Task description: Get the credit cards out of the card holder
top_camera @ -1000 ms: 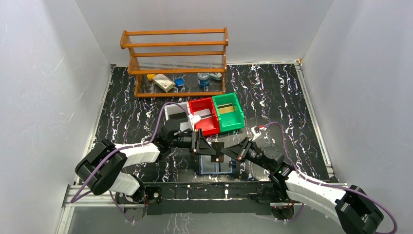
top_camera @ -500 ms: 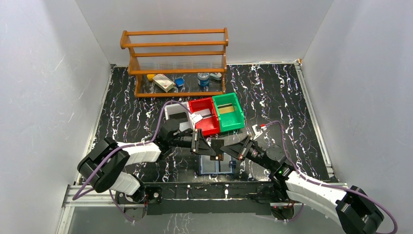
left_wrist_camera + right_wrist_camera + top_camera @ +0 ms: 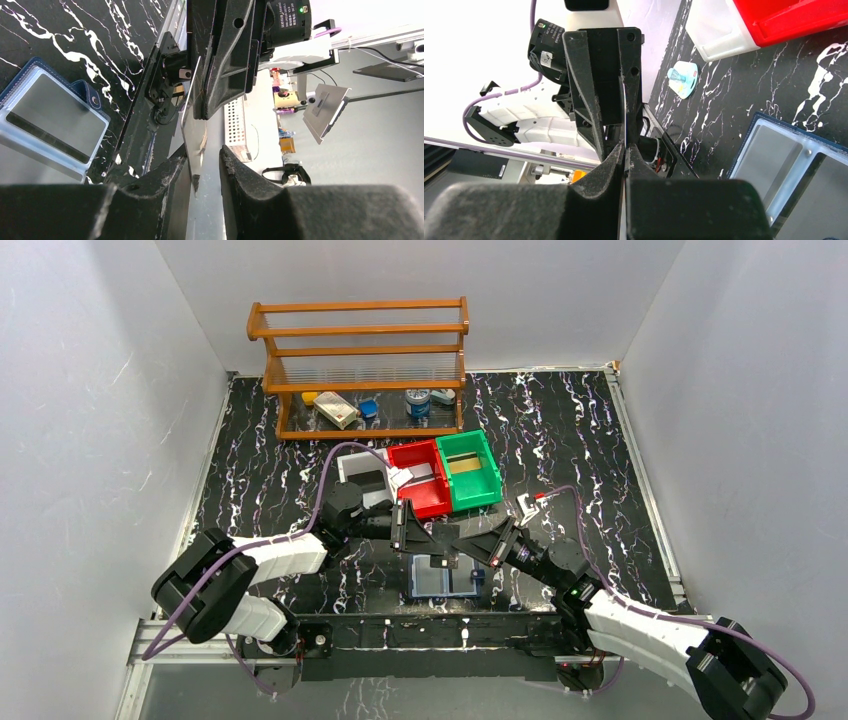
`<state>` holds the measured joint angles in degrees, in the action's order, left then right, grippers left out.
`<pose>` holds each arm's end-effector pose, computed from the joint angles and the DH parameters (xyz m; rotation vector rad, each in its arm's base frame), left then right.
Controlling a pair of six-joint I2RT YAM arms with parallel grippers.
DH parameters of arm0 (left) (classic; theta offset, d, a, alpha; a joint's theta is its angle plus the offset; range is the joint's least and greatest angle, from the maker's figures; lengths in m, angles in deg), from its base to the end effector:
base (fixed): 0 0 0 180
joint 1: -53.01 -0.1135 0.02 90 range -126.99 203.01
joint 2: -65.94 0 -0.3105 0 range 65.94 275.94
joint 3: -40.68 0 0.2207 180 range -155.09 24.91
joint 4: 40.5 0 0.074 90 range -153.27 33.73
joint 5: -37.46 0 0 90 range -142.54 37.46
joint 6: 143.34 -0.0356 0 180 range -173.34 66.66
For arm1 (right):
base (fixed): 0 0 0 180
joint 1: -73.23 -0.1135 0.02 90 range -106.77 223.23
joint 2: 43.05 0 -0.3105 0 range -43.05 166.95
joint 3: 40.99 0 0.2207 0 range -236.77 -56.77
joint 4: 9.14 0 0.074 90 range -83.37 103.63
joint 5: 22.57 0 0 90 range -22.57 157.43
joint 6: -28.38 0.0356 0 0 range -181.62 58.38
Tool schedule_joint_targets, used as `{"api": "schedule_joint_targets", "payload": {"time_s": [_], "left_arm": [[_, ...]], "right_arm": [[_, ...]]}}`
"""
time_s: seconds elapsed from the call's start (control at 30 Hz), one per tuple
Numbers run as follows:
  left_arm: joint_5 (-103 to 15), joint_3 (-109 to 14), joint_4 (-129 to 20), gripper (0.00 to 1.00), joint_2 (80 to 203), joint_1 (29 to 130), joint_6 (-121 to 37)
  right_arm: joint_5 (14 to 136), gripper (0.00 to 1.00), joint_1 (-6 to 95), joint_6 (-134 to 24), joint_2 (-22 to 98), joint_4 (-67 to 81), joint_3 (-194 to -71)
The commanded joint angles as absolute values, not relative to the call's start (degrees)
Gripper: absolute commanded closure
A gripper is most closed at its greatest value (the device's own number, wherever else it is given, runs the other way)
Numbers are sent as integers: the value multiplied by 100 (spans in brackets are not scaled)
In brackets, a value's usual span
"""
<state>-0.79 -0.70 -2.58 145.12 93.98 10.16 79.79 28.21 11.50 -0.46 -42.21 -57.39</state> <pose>0.1569 -0.1733 0.2834 0.5148 1.9681 -1.9929 0.0635 0.0743 0.2393 0.2153 1.7321 1.7727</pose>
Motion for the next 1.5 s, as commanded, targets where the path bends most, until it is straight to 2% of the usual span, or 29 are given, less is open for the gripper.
{"api": "schedule_joint_targets", "payload": {"time_s": [0.0, 0.2, 0.37, 0.47, 0.53, 0.7, 0.77, 0.83, 0.93, 1.03, 1.47], "left_arm": [[28, -215, 194, 77, 14302, 9344, 1143], [47, -215, 243, 85, 14303, 9343, 1177], [30, -217, 250, 100, 14294, 9334, 1182], [36, -225, 248, 100, 14302, 9326, 1179], [46, -218, 249, 100, 14309, 9322, 1150], [55, -237, 37, 100, 14324, 9295, 992], [35, -322, -447, 100, 14261, 9291, 679], [-123, -531, -1576, 100, 14098, 9297, 47], [-851, -1068, -3724, 100, 13724, 9287, -1352], [-1556, -1426, -4885, 100, 13395, 9284, -2140], [-4250, -2472, -7150, 100, 13119, 9281, -4310]], "right_arm": [[8072, 91, 2832, 1054, -51, -4672, -5378], [8059, 90, 2832, 1045, -54, -4646, -5369], [8061, 87, 2832, 1032, -52, -4628, -5373], [8046, 82, 2832, 1036, -60, -4603, -5369], [8028, 72, 2833, 1042, -93, -4566, -5370], [7831, 36, 2833, 1079, -271, -4169, -5362], [7742, 28, 2832, 1080, -393, -3980, -5360], [7670, 22, 2832, 1080, -529, -3778, -5360], [7580, 17, 2832, 1058, -706, -3510, -5353], [7495, 13, 2833, 1044, -850, -3331, -5352], [7308, 8, 2832, 935, -920, -2721, -5456]]}}
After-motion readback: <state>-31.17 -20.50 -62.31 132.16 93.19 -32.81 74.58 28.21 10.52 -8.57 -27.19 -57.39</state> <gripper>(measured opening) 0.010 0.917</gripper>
